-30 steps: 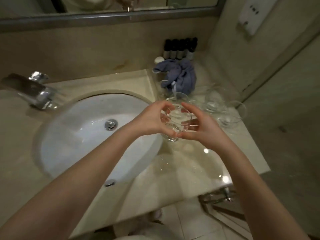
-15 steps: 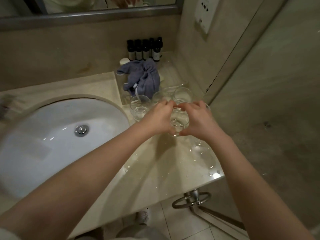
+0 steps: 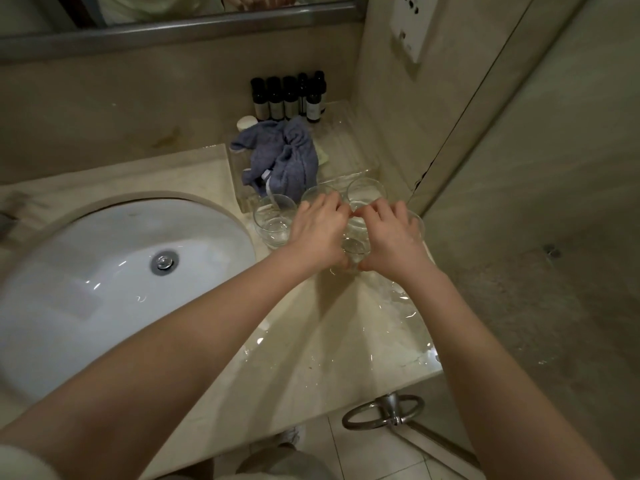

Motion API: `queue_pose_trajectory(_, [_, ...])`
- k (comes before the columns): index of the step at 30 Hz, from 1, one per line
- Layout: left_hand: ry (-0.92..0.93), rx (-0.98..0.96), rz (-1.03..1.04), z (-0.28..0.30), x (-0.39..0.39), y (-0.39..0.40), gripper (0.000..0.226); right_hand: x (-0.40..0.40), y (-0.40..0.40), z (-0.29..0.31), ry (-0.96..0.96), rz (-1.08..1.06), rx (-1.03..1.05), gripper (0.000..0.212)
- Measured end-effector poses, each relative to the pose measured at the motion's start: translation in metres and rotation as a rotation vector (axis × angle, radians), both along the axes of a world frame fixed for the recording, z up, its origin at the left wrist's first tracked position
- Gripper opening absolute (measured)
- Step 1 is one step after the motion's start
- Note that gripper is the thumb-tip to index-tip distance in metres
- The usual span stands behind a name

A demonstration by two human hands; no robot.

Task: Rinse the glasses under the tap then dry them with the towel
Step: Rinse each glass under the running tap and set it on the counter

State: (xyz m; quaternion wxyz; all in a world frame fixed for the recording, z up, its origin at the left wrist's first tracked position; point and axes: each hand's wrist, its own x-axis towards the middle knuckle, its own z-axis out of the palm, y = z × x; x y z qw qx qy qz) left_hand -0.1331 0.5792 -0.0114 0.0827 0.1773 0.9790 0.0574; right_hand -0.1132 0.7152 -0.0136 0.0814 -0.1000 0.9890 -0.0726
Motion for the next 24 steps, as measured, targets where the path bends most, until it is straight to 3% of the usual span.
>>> queue_pose_trajectory(10, [0.004,-0.044,0.011,-0.006,0.008,0.008,0.085,0.003,0.001,-0.006,0.066,0.059,-0.035,0.076])
queue_pose_trajectory(15, [-0.047,-0.004,-0.002,0.0,0.013,0.002,0.087,0.006,-0.006,0.006,0.024,0.063,0.173,0.077])
queue_pose_trajectory(19, [-0.098,0.083,0.023,0.019,0.019,-0.03,0.083,0.006,-0.028,0.026,0.005,0.105,0.26,0.076])
queue_pose_trajectory(24, [-0.17,-0.015,0.098,0.051,0.029,-0.116,0.088,-0.002,-0.092,0.058,-0.073,0.224,0.288,0.072])
